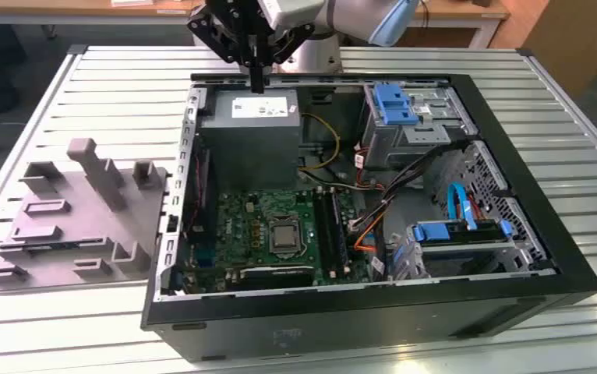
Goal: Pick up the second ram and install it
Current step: 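Reach for the second ram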
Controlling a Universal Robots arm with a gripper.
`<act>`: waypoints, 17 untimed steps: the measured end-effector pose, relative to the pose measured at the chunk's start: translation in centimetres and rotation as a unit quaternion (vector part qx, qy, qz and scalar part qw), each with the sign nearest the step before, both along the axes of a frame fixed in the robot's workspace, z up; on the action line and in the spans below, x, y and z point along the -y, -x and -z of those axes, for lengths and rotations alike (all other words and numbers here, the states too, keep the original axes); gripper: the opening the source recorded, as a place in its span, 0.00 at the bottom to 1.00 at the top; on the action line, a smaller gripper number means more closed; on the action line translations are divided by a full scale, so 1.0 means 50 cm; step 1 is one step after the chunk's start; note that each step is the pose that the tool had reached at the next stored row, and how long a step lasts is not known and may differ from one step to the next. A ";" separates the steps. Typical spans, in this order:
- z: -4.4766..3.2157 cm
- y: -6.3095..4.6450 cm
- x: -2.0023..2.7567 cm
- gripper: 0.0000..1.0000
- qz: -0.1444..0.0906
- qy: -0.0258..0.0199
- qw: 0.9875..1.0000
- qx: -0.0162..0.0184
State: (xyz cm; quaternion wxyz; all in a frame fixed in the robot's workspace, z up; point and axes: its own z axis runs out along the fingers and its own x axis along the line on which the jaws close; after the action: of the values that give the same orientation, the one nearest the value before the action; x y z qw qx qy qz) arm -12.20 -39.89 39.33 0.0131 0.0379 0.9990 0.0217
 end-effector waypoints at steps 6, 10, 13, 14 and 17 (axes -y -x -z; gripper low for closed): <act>0.000 0.000 0.0000 0.11 0.000 0.000 1.000 0.000; 0.000 0.000 0.0000 0.11 0.000 0.000 1.000 0.000; 0.000 0.002 0.0000 0.11 0.000 0.000 1.000 0.000; 0.000 0.004 0.0001 0.11 0.000 0.000 1.000 0.000; 0.000 0.013 0.0000 0.11 0.000 0.000 1.000 0.000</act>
State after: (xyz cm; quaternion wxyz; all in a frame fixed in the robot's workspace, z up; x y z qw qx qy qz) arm -12.84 -39.89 39.32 0.0132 0.0378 0.9990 0.0218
